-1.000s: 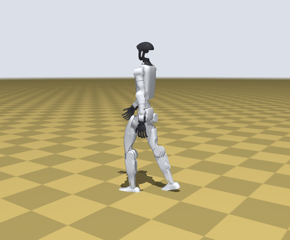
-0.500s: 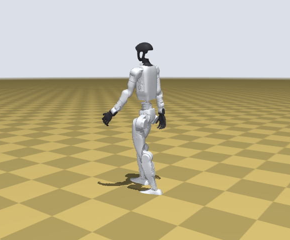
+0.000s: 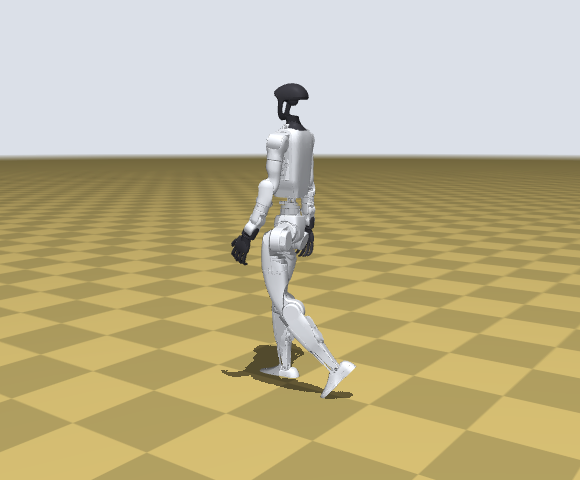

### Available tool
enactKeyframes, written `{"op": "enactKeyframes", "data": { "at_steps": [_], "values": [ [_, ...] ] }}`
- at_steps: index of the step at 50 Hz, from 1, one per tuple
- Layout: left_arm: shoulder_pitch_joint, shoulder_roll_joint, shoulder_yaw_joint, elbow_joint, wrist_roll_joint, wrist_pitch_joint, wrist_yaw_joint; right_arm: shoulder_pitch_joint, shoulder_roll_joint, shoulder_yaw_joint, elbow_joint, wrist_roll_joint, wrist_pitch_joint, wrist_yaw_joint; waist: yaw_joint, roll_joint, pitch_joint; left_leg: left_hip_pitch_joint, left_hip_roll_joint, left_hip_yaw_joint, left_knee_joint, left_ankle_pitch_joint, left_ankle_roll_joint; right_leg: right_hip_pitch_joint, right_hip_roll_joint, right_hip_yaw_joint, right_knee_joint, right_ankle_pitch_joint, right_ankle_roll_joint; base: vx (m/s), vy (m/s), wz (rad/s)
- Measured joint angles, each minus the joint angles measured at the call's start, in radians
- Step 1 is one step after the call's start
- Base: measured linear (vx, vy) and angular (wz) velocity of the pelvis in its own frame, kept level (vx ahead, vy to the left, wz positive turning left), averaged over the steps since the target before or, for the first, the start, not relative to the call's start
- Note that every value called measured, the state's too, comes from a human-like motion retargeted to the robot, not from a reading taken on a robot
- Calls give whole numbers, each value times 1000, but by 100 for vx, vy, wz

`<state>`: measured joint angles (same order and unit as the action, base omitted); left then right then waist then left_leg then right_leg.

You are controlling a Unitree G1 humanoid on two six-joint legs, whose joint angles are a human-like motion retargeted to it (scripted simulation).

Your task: Walk run

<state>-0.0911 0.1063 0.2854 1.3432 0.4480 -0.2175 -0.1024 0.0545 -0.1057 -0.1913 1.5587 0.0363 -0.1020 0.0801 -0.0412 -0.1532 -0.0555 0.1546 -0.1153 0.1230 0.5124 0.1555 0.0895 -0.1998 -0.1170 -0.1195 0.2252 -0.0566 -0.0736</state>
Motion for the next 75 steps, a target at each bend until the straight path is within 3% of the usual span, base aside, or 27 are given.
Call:
{"op": "enactKeyframes", "data": {
  "at_steps": [2, 5, 8, 16, 23, 30, 35, 43, 47, 50, 57, 64, 70, 73, 75],
  "values": [
    [57, -3, 14, 17, 35, 2, 16, -46, -2, 19, -13, 9, -3, -13, 2, -18, 13, -49, 15, 53, 141, 16, 5, 37, -16, -2, -8, -20, -9, 42, -14, 14],
    [127, -4, 36, 71, 59, 20, 39, -125, -5, 32, -38, 21, -1, -26, 4, -32, 31, -121, 66, 142, 290, -101, 9, 79, -27, -10, -12, -44, -19, 36, -11, 13],
    [196, -8, 64, 126, 67, 43, 45, -205, -2, 23, -67, 55, -7, -48, 15, -25, 38, -190, 83, 156, 273, -161, -21, 114, -5, -21, -33, -55, -32, 36, -7, 3],
    [360, -7, 116, 198, 77, 46, 1, -362, -11, 19, -187, 73, -36, -108, 40, 35, 54, -332, 99, 119, -87, -219, -84, 247, 99, -71, -135, -79, -62, 39, -4, 6],
    [381, -44, 162, 211, 4, 48, -19, -437, -5, 3, -277, 84, -56, -137, 112, 93, 79, -400, 91, -2, -370, -118, -142, 365, 173, -26, -175, -127, -73, 45, 8, -39],
    [335, -24, 124, 184, 59, 47, -30, -433, -3, 3, -279, 79, -58, -127, 136, 105, 62, -403, 72, -11, -340, -135, -105, 448, 170, -21, -165, -172, -39, 52, 12, -21],
    [267, 5, 71, 199, 54, 44, -33, -376, 14, 11, -236, 71, -48, -100, 151, 91, 26, -407, 74, 18, -237, -179, -48, 467, 117, 2, -101, -113, 12, 55, 17, -51],
    [99, 26, -24, 178, 54, 5, 46, -186, 24, 19, -229, 24, -33, -65, 145, 172, 12, -280, 140, 42, -268, -290, -6, 324, 128, -15, 317, 173, 29, 49, 15, -23],
    [-12, 28, -19, 154, -32, -6, 37, -114, 31, -1, -202, -14, -34, -64, 125, 197, -1, -252, 162, 48, -295, -312, 1, 131, 98, -48, 584, 92, 21, 35, 6, -19],
    [-100, 35, 1, 133, -71, -7, 36, -64, 38, -31, -165, -5, -34, -48, 101, 183, -3, -227, 141, 45, -322, -320, 9, 3, 79, -41, 630, 40, 42, 29, 0, 11],
    [-252, 64, 7, 64, -139, -34, 24, 52, 20, -44, -101, -54, -19, -13, 19, 125, 5, -141, 57, 16, -377, -347, 33, -137, 24, -25, 259, 41, 112, 34, -4, 30],
    [-337, 89, 20, 30, -162, -47, 25, 112, 17, -47, -43, -27, -3, 66, -42, 80, 28, -22, 5, -33, -406, -404, 30, -186, 31, 62, -89, 61, 172, 46, -12, 36],
    [-337, 82, 29, 20, -172, -50, 17, 127, 23, -56, -25, -26, 0, 73, -58, 74, 15, 46, 15, -57, -398, -442, 4, -183, 46, 49, -54, 106, 121, 60, -21, 27],
    [-304, 70, 24, 7, -169, -44, 11, 122, 22, -53, -23, -35, 4, 87, -67, 75, 5, 77, 32, -81, -384, -423, -22, -176, 48, 41, 0, 152, 97, 55, -21, 46],
    [-272, 60, 22, 2, -164, -51, 8, 116, 22, -53, -28, -44, 6, 83, -64, 88, -8, 89, 59, -86, -366, -382, -46, -176, 55, 20, 52, 115, 69, 66, -25, 20]
  ]
}}
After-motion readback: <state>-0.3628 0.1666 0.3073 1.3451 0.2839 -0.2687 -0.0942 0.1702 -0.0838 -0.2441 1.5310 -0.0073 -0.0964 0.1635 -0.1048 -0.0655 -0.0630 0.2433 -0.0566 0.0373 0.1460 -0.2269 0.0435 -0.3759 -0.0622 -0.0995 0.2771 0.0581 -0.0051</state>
